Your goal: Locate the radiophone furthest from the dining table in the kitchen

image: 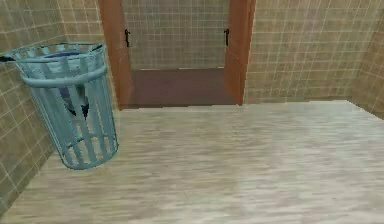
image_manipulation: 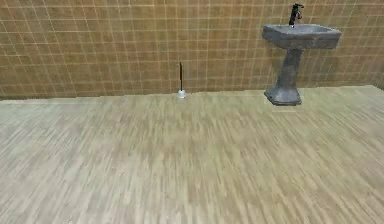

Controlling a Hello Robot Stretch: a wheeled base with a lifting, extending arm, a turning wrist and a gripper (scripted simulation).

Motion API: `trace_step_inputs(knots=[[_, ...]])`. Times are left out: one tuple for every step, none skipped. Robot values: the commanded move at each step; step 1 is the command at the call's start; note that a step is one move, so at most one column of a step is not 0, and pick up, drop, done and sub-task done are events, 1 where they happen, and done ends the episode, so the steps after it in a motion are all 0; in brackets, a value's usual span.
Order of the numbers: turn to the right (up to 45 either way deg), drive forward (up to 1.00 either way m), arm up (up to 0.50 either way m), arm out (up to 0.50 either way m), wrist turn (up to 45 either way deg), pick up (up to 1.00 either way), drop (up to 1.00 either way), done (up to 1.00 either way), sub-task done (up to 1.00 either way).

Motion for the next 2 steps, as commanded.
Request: trace_step_inputs(knots=[[0.0, 1.0, 0.0, 0.0, 0.0, 0.0, 0.0, 0.0, 0.0], [0.0, 1.0, 0.0, 0.0, 0.0, 0.0, 0.0, 0.0, 0.0]])
